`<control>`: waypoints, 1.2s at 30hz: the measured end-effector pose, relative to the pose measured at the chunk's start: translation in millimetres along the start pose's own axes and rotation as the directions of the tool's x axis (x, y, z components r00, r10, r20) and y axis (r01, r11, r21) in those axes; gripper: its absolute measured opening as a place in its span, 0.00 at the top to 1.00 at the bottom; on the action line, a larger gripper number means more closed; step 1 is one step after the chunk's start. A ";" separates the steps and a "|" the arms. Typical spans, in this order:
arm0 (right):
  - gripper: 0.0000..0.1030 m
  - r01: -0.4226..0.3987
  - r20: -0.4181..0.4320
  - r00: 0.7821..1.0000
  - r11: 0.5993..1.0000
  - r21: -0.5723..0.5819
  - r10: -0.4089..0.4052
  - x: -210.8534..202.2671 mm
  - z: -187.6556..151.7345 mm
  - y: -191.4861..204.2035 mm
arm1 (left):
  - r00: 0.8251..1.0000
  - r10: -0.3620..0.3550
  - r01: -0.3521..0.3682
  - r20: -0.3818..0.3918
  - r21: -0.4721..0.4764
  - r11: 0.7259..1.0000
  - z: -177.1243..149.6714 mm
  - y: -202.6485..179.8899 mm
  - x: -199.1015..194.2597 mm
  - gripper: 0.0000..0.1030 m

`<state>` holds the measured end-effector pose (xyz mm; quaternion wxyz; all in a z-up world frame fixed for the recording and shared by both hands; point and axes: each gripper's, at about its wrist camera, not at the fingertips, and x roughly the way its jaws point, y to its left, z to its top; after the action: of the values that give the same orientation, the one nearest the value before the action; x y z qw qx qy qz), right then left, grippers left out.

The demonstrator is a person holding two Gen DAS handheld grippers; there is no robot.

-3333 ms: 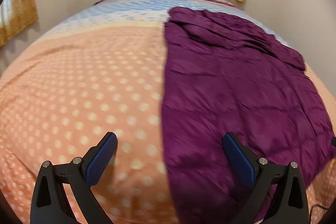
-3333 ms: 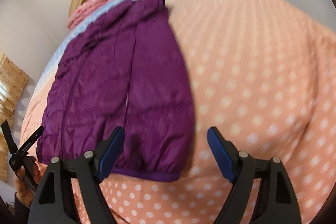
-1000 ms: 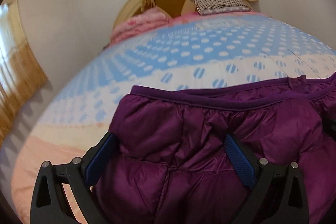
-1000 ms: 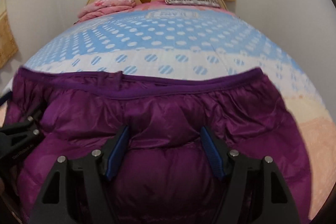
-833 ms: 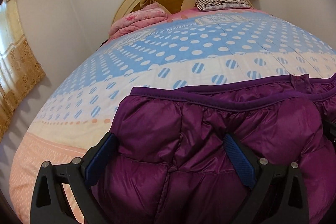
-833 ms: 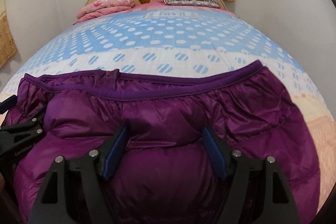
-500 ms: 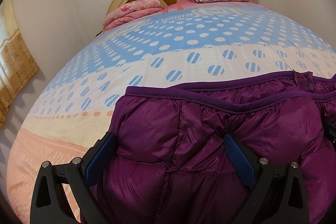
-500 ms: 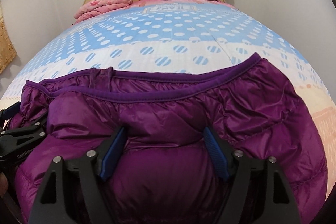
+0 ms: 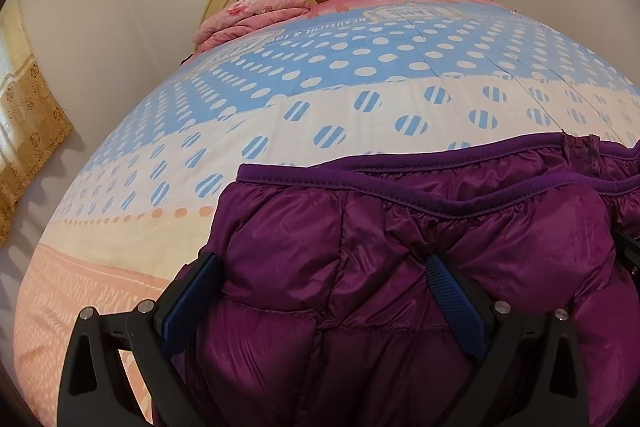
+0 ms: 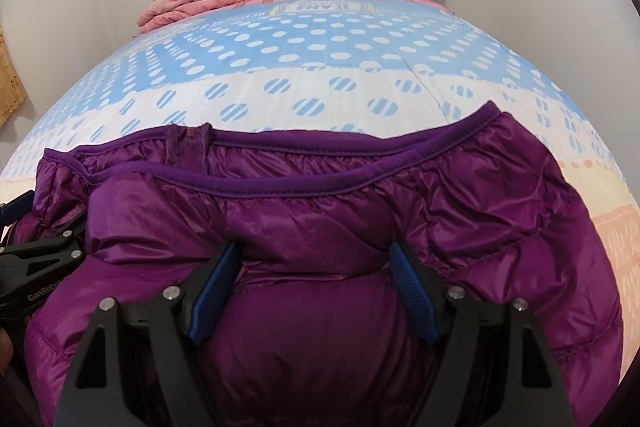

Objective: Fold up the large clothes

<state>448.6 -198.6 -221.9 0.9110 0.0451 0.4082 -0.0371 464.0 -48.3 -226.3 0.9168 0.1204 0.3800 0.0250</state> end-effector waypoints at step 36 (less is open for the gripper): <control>0.22 0.021 -0.012 1.000 1.000 -0.020 -0.022 3.5 -0.6 0.0 | 1.000 0.010 -0.010 -0.002 0.011 1.000 -1.6 -1.7 1.3 0.01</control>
<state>450.5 -198.6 -224.9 0.9085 0.0317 0.4144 -0.0426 463.7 -49.4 -228.7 0.9155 0.1272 0.3807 0.0278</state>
